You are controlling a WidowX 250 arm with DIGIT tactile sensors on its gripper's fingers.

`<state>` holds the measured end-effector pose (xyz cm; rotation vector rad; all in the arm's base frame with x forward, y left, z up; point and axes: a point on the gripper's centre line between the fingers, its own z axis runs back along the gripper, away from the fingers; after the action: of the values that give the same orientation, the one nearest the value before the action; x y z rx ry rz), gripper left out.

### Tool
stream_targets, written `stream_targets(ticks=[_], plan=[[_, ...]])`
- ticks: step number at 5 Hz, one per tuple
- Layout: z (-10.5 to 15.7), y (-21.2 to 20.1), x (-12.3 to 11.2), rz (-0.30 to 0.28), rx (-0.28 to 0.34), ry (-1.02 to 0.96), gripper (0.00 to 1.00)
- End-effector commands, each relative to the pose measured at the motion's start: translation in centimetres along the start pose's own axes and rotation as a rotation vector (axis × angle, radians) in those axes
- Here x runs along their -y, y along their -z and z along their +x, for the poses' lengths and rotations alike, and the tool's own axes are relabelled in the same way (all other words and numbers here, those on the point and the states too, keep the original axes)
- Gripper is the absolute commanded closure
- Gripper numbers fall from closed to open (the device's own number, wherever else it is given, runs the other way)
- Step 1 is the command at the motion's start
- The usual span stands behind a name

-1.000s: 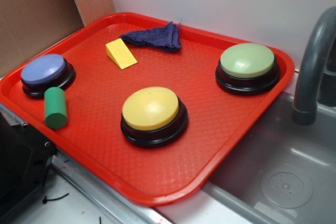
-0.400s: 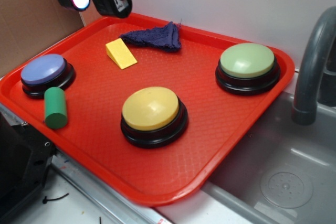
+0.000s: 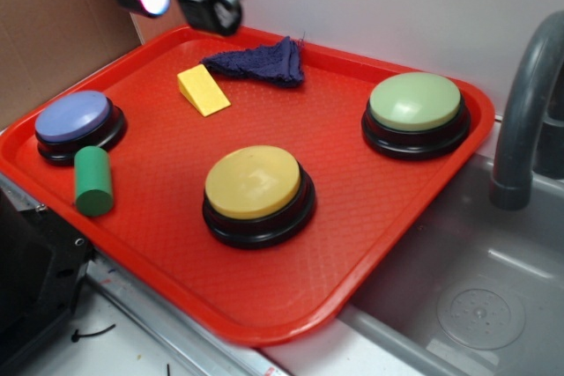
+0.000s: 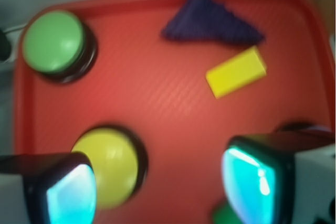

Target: Push the green button.

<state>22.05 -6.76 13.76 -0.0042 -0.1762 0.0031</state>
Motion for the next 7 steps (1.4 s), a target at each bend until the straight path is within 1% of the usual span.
stream_targets(ticks=[1, 2, 3, 4, 5, 6, 7], plan=[[5.1, -0.5, 4.0, 0.047, 0.137, 0.071, 0.0], [7.0, 1.3, 5.7, 0.043, 0.11, 0.04, 0.0], [7.1, 2.4, 6.1, 0.03, 0.101, -0.024, 0.0], [7.5, 4.7, 6.4, -0.005, 0.091, -0.031, 0.0], [7.8, 5.8, 6.8, -0.05, 0.121, -0.008, 0.0], [8.2, 7.0, 7.2, -0.082, 0.133, 0.03, 0.0], [8.9, 8.3, 7.7, -0.085, 0.106, 0.065, 0.0]])
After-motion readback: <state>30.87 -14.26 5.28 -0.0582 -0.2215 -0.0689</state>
